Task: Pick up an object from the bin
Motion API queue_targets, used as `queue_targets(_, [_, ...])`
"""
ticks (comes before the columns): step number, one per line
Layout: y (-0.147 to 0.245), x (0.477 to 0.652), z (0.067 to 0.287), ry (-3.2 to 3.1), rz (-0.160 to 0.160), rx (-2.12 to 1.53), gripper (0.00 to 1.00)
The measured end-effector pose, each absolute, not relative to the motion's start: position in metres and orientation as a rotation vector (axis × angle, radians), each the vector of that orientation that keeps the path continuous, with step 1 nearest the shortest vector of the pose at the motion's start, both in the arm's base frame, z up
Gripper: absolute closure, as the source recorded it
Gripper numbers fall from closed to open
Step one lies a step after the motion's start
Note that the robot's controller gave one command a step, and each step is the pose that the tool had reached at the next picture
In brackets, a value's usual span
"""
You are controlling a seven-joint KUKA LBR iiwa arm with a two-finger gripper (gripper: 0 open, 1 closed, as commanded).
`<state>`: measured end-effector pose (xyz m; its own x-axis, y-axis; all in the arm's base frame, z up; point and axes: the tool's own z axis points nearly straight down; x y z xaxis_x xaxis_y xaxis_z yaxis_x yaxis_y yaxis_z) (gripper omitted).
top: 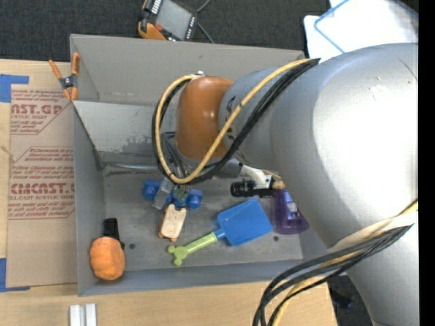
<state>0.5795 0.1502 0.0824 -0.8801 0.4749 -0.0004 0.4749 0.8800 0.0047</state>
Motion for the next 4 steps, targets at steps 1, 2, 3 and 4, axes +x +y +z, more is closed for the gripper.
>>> queue_targets(1, [0.150,0.580,0.087,3.044,0.008,0.768,1.00])
queue_targets(2, [0.150,0.576,0.112,3.055,0.000,0.771,1.00])
queue_targets(3, [0.150,0.579,0.152,3.048,0.006,0.768,1.00])
queue_targets(4, [0.151,0.579,0.190,3.046,0.008,0.768,1.00])
